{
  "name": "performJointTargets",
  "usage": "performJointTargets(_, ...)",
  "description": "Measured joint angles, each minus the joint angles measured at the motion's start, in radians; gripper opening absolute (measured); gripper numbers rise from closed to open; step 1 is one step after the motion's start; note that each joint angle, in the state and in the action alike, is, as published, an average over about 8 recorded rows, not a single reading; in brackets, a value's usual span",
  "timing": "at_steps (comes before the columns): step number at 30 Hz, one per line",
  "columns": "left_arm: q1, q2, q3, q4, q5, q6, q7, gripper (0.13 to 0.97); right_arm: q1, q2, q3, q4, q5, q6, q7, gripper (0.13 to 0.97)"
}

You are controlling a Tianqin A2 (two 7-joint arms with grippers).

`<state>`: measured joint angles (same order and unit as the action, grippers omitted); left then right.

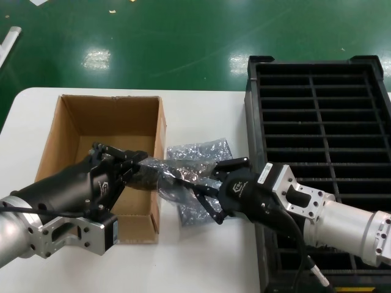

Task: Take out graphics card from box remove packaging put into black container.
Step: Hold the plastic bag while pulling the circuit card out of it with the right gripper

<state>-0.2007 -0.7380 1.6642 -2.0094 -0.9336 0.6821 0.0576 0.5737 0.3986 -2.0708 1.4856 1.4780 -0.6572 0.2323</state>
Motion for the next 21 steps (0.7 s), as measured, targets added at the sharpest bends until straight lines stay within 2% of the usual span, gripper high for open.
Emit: performJointTargets(21,0.000,0.000,0.000,0.000,0.000,0.000,0.000,0.138,-0.040,0.056,0.026,0.109,-0.041,0.000,0.043,0.184)
